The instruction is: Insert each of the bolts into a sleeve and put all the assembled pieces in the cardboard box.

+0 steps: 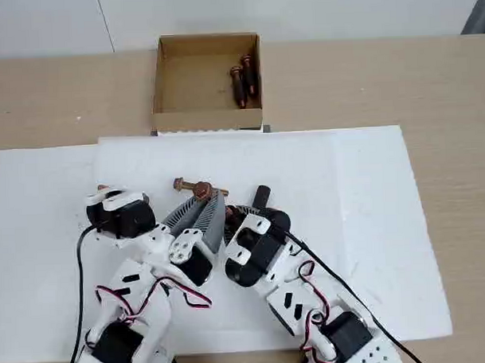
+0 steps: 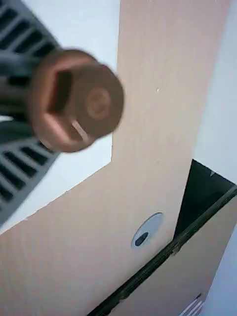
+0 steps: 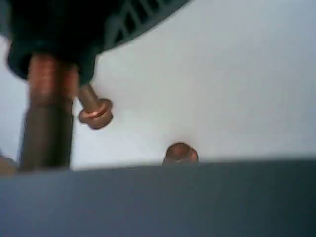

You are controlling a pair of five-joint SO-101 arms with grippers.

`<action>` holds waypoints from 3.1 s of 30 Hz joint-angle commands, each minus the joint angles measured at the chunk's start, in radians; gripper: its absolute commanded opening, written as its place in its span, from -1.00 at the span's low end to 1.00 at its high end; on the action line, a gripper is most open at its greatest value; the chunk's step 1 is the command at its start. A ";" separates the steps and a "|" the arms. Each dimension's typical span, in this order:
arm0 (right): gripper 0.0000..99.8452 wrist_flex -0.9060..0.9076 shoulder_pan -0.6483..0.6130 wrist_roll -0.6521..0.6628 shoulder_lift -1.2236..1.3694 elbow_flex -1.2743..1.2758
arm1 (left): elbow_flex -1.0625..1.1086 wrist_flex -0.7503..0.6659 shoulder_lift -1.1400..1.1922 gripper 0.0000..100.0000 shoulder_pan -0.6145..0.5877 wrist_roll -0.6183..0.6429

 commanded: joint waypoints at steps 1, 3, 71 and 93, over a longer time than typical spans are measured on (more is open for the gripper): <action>-1.00 -0.038 -0.004 0.043 -0.012 -0.037 | -0.007 0.008 -0.009 -0.99 0.028 -0.002; -1.00 -0.065 -0.004 0.049 -0.012 -0.037 | -0.001 0.031 -0.008 -0.99 0.043 -0.012; -1.00 0.325 0.433 -0.341 0.722 -0.787 | 0.113 0.377 -0.012 -0.99 -0.535 -0.605; -0.99 -0.004 0.423 -0.072 2.000 -1.830 | 0.114 0.382 -0.012 -0.99 -0.483 -0.683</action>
